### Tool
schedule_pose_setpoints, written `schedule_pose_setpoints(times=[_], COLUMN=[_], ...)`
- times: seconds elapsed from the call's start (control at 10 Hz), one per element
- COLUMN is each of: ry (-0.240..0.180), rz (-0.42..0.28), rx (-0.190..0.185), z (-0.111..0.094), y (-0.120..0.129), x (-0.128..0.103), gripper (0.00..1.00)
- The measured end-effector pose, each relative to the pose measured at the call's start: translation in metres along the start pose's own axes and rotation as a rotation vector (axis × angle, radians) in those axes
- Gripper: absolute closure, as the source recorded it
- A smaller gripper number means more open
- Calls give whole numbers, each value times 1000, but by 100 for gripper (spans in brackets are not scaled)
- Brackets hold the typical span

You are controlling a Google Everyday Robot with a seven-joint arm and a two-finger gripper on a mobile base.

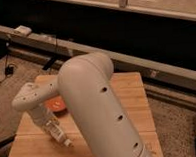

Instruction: Place the bottle in the ceramic bowl

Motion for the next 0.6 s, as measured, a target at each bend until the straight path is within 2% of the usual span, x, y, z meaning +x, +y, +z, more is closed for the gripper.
schedule_pose_setpoints(times=[0.1, 0.2, 0.4, 0.6], ry=[-14, -31, -69, -99], rz=[-3, -7, -32, -48], rx=[2, 5, 17, 27], z=[-15, -32, -74, -104], y=[1, 2, 5, 6], x=[3, 4, 3, -7], gripper=[96, 100, 100, 100])
